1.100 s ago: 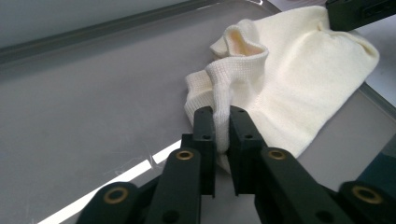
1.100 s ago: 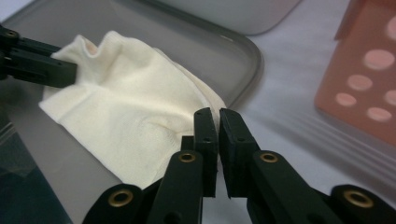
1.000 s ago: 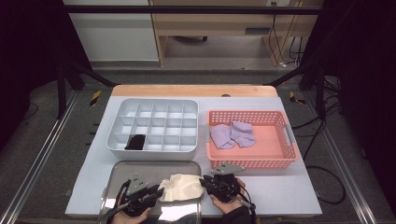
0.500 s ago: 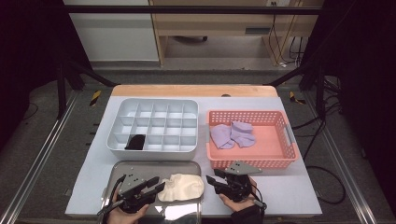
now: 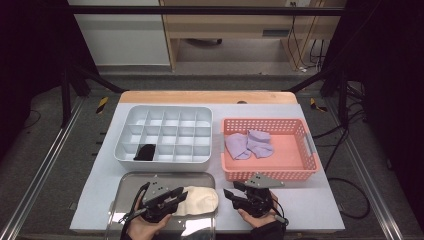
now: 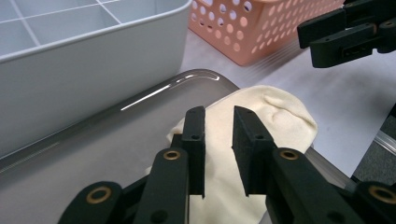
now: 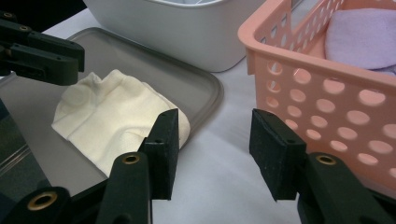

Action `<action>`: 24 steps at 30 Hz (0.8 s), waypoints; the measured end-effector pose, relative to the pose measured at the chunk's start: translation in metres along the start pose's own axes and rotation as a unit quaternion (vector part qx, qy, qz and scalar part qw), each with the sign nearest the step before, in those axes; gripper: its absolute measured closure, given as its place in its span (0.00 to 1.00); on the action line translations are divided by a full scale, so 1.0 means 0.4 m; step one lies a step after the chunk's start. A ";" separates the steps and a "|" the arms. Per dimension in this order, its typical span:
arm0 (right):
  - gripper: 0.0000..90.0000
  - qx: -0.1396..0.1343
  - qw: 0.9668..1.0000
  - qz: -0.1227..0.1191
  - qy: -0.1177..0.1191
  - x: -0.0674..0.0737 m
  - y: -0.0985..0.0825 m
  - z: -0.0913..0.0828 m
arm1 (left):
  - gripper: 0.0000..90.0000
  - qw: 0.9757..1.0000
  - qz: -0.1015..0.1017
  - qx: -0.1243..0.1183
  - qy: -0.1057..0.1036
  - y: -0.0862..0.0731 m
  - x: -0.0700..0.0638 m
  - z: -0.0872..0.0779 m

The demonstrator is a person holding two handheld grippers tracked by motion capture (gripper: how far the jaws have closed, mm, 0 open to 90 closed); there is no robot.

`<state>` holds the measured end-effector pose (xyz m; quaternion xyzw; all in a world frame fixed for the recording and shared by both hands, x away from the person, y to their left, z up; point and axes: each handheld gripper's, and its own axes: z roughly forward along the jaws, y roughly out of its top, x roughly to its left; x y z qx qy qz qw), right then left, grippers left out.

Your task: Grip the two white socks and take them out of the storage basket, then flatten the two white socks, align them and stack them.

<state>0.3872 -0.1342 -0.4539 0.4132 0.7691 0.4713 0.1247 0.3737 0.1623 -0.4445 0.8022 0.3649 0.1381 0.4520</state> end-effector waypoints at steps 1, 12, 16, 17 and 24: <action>0.59 0.001 1.000 0.001 0.000 0.000 0.000 0.000 | 0.85 1.000 0.003 0.002 0.000 0.002 -0.003 0.006; 0.60 0.016 1.000 0.011 0.009 0.008 -0.005 0.015 | 0.99 1.000 0.019 0.023 0.002 -0.002 -0.026 0.070; 0.61 0.022 1.000 0.015 0.013 0.014 -0.008 0.023 | 0.99 0.999 0.011 0.029 -0.006 -0.011 -0.031 0.085; 0.62 0.023 1.000 0.015 0.014 0.015 -0.009 0.025 | 0.99 0.999 0.010 0.030 -0.008 -0.012 -0.033 0.087; 0.65 0.033 0.999 0.026 0.027 0.027 -0.017 0.044 | 0.99 0.999 0.017 0.048 -0.015 -0.022 -0.048 0.108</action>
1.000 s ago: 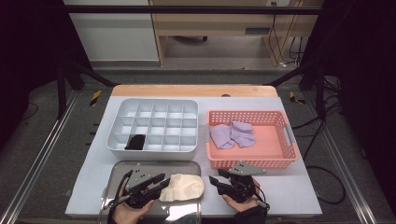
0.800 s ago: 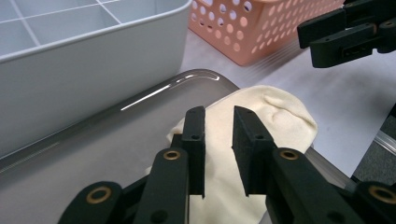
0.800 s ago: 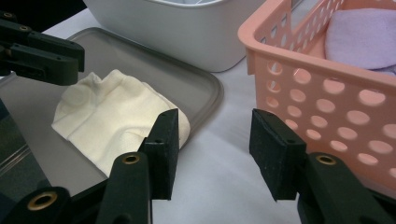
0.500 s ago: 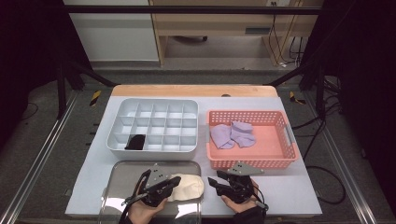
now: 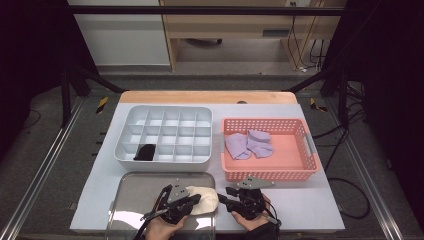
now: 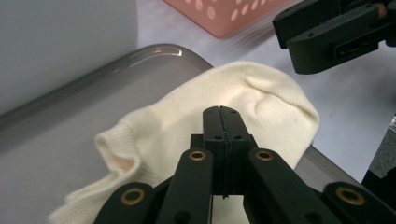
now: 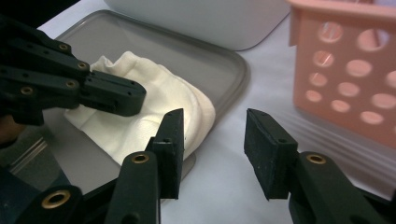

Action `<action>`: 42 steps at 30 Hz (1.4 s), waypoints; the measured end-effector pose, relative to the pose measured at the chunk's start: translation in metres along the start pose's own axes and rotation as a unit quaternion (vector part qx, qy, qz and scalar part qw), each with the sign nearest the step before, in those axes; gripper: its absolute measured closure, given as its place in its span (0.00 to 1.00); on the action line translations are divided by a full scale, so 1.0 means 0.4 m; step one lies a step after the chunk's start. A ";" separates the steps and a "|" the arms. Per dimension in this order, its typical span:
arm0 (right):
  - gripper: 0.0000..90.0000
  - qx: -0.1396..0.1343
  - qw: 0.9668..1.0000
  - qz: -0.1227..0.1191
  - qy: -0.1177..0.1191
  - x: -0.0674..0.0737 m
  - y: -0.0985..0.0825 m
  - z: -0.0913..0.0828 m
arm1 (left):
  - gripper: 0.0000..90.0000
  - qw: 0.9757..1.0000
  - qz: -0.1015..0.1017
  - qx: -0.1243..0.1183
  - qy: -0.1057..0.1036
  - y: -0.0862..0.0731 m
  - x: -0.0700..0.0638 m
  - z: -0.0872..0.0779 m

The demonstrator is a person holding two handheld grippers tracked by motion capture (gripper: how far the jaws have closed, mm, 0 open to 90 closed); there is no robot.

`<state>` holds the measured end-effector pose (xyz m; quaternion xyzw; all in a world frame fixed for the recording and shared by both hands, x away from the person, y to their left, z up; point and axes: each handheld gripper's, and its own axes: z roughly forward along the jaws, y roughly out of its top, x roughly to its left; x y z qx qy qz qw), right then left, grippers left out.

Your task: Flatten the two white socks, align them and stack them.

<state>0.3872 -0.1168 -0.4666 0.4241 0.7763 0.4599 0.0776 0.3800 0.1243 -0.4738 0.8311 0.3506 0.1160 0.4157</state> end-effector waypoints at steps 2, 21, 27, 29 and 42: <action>0.65 -0.002 1.000 0.000 0.008 0.004 -0.001 0.005 | 0.99 1.000 0.000 0.005 0.000 -0.003 -0.001 0.006; 0.91 0.029 0.999 0.017 0.032 0.023 -0.009 0.062 | 0.99 1.000 -0.017 0.003 0.002 -0.006 0.007 0.003; 0.92 0.025 0.999 0.019 0.036 0.024 0.001 0.051 | 0.99 1.000 -0.024 0.006 0.006 -0.006 0.016 -0.001; 0.92 0.019 0.999 0.016 0.041 0.024 0.010 0.043 | 0.99 1.000 -0.024 0.009 0.004 -0.008 0.016 0.005; 0.92 -0.003 0.998 -0.004 0.067 0.051 0.041 0.028 | 0.99 1.000 -0.029 0.000 -0.001 -0.004 0.014 -0.006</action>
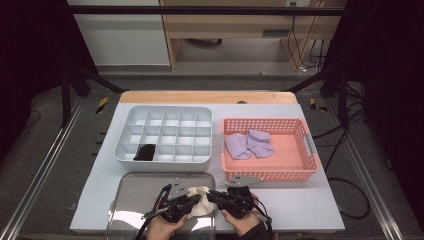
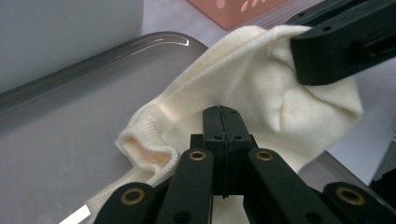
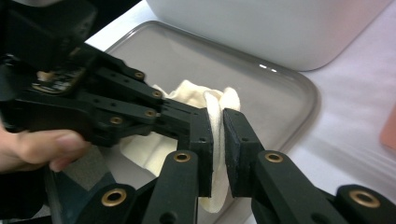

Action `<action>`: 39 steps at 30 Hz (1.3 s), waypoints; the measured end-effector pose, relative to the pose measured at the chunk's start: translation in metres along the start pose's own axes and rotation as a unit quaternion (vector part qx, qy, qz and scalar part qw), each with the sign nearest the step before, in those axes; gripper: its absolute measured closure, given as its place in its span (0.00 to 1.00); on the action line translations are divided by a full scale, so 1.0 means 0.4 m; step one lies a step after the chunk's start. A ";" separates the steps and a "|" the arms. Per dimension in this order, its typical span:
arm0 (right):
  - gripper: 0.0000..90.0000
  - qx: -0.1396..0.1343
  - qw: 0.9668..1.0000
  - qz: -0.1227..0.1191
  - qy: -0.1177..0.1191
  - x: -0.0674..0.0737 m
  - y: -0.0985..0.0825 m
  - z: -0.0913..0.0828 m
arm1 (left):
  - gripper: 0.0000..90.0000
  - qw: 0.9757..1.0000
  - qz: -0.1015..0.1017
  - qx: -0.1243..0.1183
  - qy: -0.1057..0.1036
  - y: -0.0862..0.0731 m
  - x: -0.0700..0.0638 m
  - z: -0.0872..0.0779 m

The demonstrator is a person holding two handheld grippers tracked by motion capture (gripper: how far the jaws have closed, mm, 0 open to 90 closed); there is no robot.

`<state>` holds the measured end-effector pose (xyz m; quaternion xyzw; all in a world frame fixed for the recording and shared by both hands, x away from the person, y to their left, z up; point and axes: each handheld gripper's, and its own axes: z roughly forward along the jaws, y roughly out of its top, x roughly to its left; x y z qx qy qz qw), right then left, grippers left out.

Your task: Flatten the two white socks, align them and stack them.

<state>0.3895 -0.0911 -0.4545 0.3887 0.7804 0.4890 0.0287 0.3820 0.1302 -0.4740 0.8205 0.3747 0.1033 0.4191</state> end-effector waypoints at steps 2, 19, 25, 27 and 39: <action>0.92 -0.001 1.000 0.005 -0.007 -0.003 0.002 -0.005 | 0.99 1.000 0.002 -0.003 0.004 -0.005 0.002 -0.012; 0.92 -0.003 1.000 0.003 0.023 0.016 0.020 0.008 | 0.99 0.999 -0.017 -0.030 0.002 0.001 0.029 -0.062; 0.92 0.002 1.000 0.005 0.019 0.017 0.020 0.009 | 0.99 0.998 -0.028 -0.033 0.047 -0.041 0.076 -0.146; 0.92 0.003 1.000 0.004 0.016 0.019 0.020 0.012 | 0.98 0.998 -0.030 -0.021 0.056 -0.065 0.083 -0.157; 0.92 0.009 1.000 -0.005 0.021 0.051 0.038 0.046 | 0.99 0.999 -0.017 0.014 0.043 -0.088 0.066 -0.115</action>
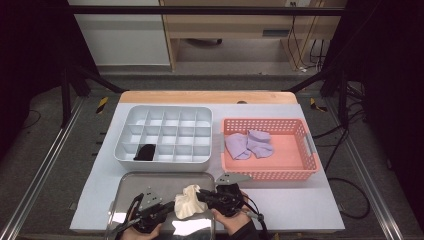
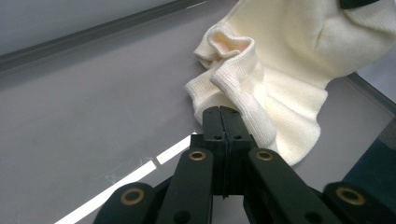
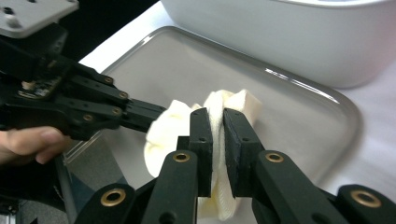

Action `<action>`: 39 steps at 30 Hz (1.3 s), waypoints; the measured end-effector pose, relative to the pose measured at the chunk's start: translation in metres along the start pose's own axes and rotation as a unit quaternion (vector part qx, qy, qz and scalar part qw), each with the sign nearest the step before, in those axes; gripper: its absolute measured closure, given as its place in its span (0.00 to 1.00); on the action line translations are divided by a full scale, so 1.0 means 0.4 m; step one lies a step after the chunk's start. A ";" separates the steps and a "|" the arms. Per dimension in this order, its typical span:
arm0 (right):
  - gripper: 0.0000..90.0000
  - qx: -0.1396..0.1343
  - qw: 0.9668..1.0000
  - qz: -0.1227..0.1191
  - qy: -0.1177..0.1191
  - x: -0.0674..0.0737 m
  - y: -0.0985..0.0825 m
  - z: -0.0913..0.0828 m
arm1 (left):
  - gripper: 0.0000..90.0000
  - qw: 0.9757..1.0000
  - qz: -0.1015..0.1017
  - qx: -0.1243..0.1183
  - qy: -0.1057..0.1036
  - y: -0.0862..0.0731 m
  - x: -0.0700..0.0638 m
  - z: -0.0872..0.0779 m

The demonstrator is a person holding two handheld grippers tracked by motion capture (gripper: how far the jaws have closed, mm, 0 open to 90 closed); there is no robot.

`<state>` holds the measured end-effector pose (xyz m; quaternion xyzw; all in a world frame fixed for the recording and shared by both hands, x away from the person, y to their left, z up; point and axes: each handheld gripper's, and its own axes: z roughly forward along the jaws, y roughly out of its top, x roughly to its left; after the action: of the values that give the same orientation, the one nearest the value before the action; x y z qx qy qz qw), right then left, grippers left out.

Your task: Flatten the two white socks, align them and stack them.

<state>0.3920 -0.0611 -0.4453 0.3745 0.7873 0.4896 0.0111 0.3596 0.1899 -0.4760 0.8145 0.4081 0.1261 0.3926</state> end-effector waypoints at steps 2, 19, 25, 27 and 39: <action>0.92 0.003 1.000 -0.007 0.005 0.012 0.006 0.015 | 0.99 1.000 0.000 -0.001 0.000 0.000 0.000 0.002; 0.91 0.051 0.998 -0.044 0.020 0.062 -0.008 0.128 | 0.99 1.000 -0.010 -0.008 0.005 0.004 0.013 -0.004; 0.89 0.054 0.997 -0.055 0.010 0.062 -0.022 0.149 | 0.99 0.999 -0.024 -0.032 0.019 0.011 0.039 -0.036; 0.87 0.053 0.997 -0.059 0.008 0.066 -0.025 0.151 | 0.99 0.999 -0.027 -0.039 0.021 0.013 0.045 -0.044; 0.73 -0.003 0.998 -0.053 0.031 0.046 0.017 0.069 | 0.99 0.998 -0.032 -0.045 0.014 0.017 0.043 -0.045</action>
<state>0.3934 -0.0272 -0.4479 0.3168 0.8049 0.5016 0.0138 0.3649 0.2102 -0.4608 0.7807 0.4329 0.1432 0.4274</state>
